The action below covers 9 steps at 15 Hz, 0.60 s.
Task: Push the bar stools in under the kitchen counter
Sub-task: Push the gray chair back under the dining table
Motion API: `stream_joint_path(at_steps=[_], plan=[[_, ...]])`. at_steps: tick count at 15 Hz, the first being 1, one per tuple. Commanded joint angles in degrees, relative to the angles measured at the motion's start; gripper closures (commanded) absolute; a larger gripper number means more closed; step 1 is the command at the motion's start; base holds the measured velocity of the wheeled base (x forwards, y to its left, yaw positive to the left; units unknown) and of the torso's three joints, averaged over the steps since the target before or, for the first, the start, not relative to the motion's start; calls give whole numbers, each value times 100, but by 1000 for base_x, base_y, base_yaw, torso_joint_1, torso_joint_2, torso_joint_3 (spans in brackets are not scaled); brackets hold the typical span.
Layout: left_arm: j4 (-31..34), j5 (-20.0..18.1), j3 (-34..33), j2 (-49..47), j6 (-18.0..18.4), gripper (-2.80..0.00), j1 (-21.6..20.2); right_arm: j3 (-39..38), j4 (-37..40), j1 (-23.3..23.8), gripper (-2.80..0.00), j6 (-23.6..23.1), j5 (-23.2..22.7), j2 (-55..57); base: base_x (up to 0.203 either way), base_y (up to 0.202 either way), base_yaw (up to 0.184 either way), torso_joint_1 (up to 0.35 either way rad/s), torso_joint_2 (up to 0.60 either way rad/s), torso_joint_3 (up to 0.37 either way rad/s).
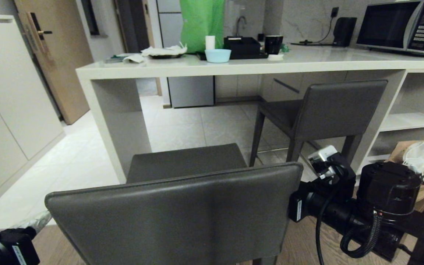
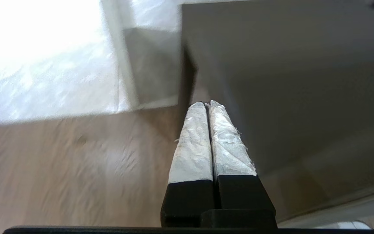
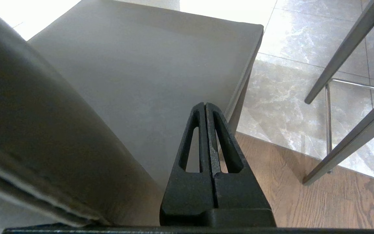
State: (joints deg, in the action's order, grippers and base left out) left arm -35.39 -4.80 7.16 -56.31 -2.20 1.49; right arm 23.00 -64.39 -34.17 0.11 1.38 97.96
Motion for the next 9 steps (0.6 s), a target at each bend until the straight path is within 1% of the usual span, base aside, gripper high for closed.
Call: stream_joint_path(at_steps=[1, 2, 4, 7, 9], plan=[[-901, 71, -562, -300, -21, 0, 429, 2, -21, -2, 0, -2, 3, 12, 0, 0, 0, 0, 0, 0], [-988, 185, -708, -257, -49, 0, 537, 2, -21, 7, 0, -2, 3, 21, 0, 0, 0, 0, 0, 0], [-877, 267, -732, 31, -125, 0, 661, 37, -38, -2, 0, -2, 3, 118, 0, 0, 0, 0, 0, 0], [-815, 296, -589, -152, -124, 0, 783, 99, -143, -2, 0, -11, 26, 253, 0, 0, 0, 0, 0, 0], [-803, 302, -415, -339, -131, 0, 981, 167, -149, -8, 0, -11, 200, 320, 0, 0, 0, 0, 0, 0]])
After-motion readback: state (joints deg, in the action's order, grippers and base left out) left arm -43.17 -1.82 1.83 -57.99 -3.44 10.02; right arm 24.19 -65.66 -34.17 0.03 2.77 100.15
